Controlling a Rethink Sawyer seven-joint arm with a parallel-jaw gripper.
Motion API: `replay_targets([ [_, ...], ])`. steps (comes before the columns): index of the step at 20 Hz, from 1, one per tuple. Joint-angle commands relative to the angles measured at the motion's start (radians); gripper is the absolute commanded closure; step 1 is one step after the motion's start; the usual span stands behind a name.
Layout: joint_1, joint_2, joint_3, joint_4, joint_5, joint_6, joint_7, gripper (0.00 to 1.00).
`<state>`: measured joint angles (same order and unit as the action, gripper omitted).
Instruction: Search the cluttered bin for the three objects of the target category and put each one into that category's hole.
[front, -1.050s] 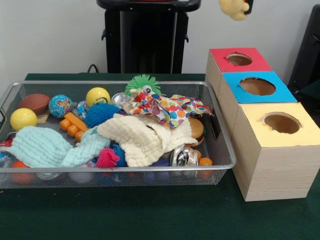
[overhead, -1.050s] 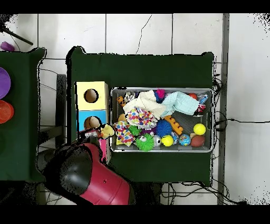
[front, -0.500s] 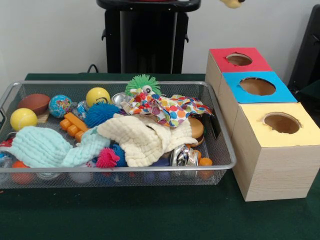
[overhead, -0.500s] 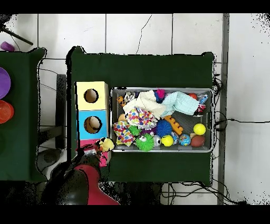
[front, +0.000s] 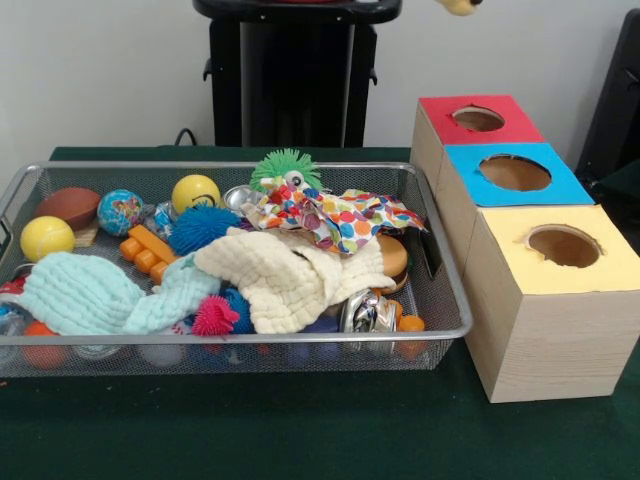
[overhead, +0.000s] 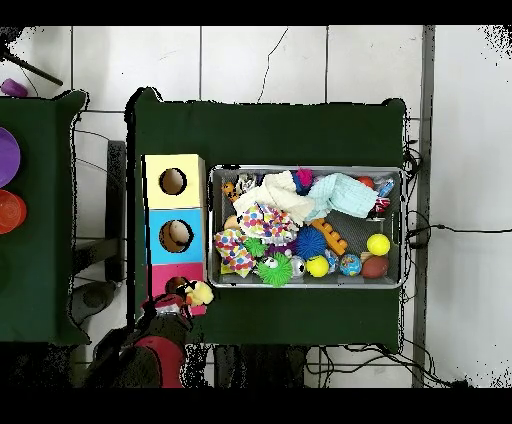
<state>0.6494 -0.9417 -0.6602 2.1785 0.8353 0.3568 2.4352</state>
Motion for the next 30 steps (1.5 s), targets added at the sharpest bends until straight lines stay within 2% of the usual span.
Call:
replay_targets([
  [1,-0.005,0.045,0.122,0.078,0.106,-0.094,0.385,1.00],
  [3,-0.007,0.054,0.138,0.076,0.128,-0.112,0.386,1.00],
  [7,0.021,0.096,0.112,0.031,0.143,-0.077,0.416,1.00],
  [12,-0.003,0.093,0.131,0.014,0.163,-0.074,0.389,1.00],
  [23,0.011,0.178,0.053,-0.132,0.125,0.042,0.487,1.00],
  [30,-0.007,0.234,0.061,-0.214,0.124,0.058,0.540,1.00],
])
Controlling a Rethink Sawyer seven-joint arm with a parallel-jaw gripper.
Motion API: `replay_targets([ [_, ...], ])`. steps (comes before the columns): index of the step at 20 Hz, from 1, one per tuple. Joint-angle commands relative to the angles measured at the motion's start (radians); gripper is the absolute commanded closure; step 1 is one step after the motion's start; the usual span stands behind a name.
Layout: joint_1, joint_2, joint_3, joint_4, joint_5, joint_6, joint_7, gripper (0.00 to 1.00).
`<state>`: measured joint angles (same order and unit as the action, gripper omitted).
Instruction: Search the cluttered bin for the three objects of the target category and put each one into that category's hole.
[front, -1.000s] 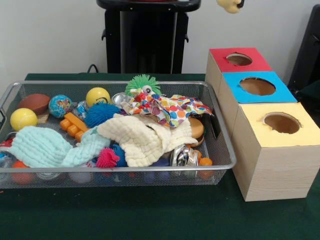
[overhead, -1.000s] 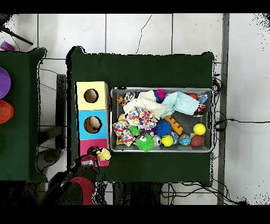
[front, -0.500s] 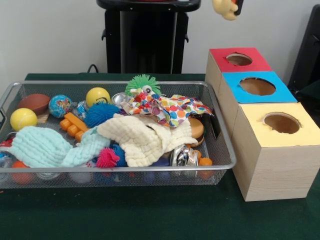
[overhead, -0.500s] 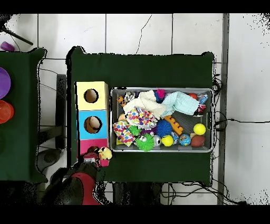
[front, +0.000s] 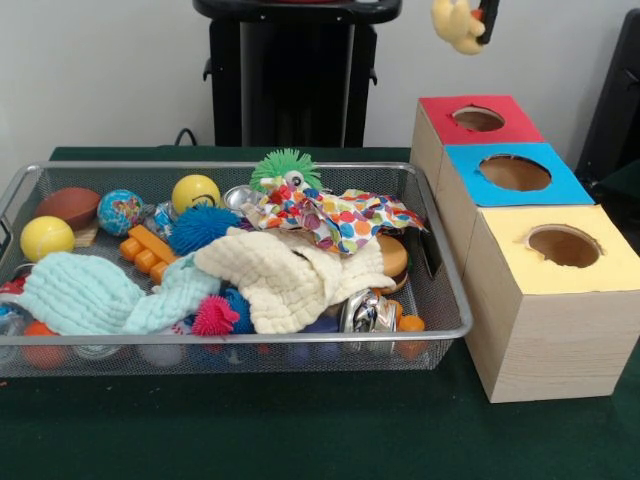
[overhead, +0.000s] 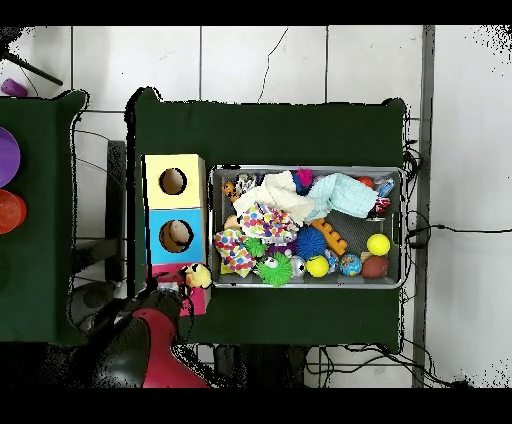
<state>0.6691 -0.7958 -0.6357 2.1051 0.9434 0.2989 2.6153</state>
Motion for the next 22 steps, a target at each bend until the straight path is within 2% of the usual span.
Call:
replay_targets([
  [1,-0.027,0.098,0.031,-0.153,0.012,0.123,0.369,1.00],
  [5,-0.032,0.137,0.033,-0.204,0.011,0.131,0.401,1.00],
  [11,-0.046,0.167,0.046,-0.235,0.014,0.117,0.412,1.00],
  [15,-0.074,0.143,0.094,-0.202,0.029,0.071,0.365,1.00],
  [18,-0.081,0.142,0.090,-0.194,0.017,0.071,0.346,1.00],
  [19,-0.082,0.140,0.091,-0.193,0.014,0.074,0.347,0.00],
  [22,-0.093,0.132,0.112,-0.188,0.021,0.073,0.341,0.00],
])
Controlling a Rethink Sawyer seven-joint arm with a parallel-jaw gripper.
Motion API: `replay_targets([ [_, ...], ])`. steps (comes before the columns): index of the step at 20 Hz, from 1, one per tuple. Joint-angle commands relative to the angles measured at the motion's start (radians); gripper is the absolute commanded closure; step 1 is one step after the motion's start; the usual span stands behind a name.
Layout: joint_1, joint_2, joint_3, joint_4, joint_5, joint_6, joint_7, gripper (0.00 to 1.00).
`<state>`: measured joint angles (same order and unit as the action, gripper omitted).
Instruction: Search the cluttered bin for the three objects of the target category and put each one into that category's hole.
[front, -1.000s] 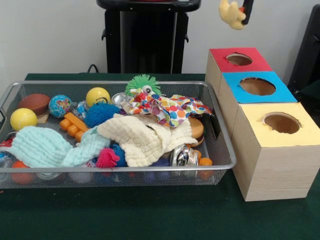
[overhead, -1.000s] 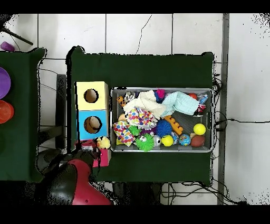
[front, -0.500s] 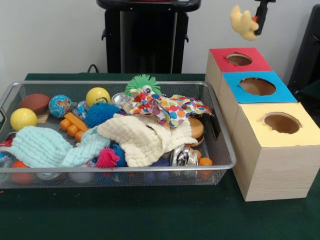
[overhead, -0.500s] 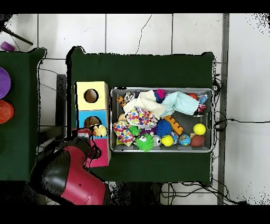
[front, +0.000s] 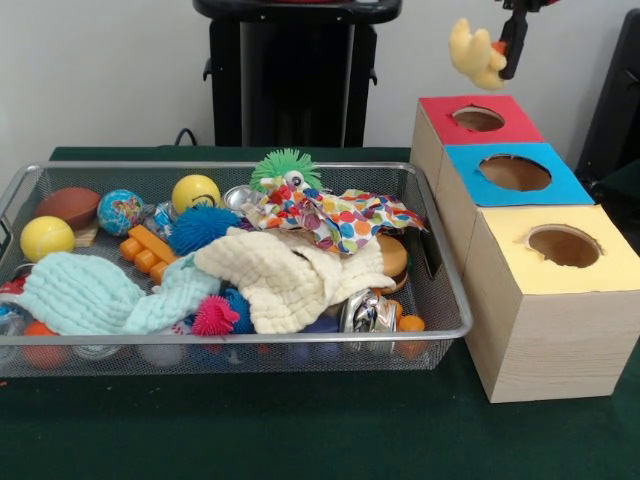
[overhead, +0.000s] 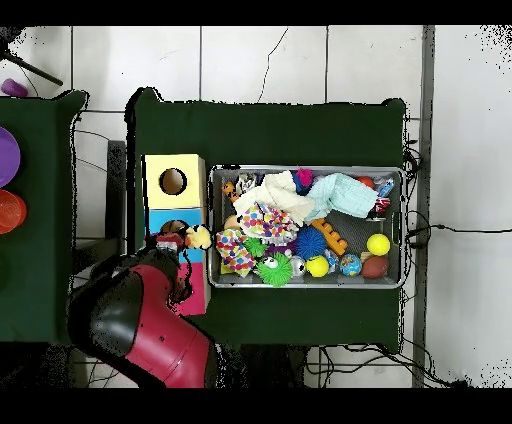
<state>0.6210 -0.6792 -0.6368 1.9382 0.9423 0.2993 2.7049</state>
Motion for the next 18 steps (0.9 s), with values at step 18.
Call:
replay_targets([
  [18,-0.033,0.052,0.064,-0.073,-0.010,0.141,0.295,0.00],
])
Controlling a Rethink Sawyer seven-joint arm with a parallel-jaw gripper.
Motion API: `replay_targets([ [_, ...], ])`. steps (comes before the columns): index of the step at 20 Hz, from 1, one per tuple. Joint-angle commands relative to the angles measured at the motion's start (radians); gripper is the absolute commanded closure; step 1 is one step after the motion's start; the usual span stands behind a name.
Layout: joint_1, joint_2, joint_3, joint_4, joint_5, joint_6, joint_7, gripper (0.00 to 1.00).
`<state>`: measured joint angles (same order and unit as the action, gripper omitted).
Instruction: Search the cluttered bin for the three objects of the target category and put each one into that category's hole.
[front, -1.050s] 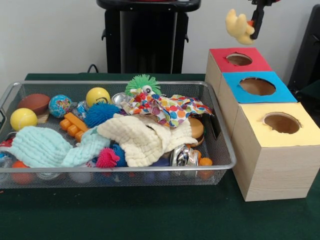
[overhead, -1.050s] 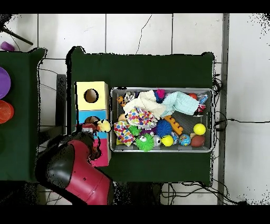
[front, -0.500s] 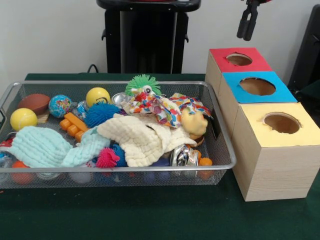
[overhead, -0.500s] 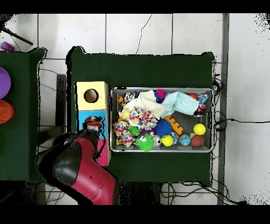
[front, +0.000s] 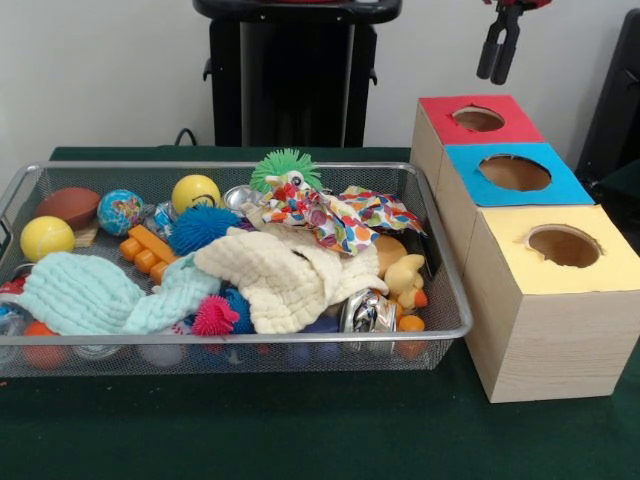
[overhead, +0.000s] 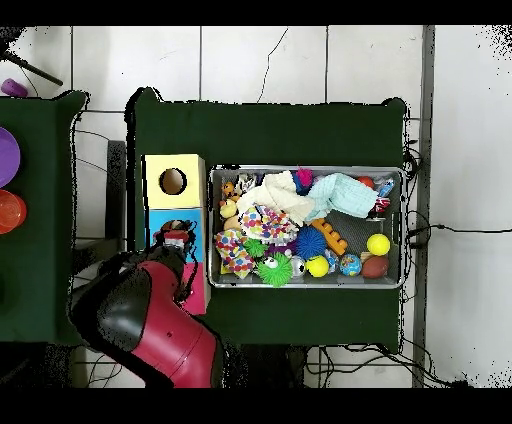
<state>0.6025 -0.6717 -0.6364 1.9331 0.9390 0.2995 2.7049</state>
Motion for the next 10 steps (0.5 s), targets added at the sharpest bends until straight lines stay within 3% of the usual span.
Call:
replay_targets([
  [1,-0.024,0.055,0.062,-0.078,-0.011,0.139,0.285,0.00],
  [5,-0.092,0.091,0.102,-0.111,-0.015,0.099,0.212,0.00],
  [10,-0.160,0.133,0.088,-0.193,-0.069,0.141,0.143,0.00],
])
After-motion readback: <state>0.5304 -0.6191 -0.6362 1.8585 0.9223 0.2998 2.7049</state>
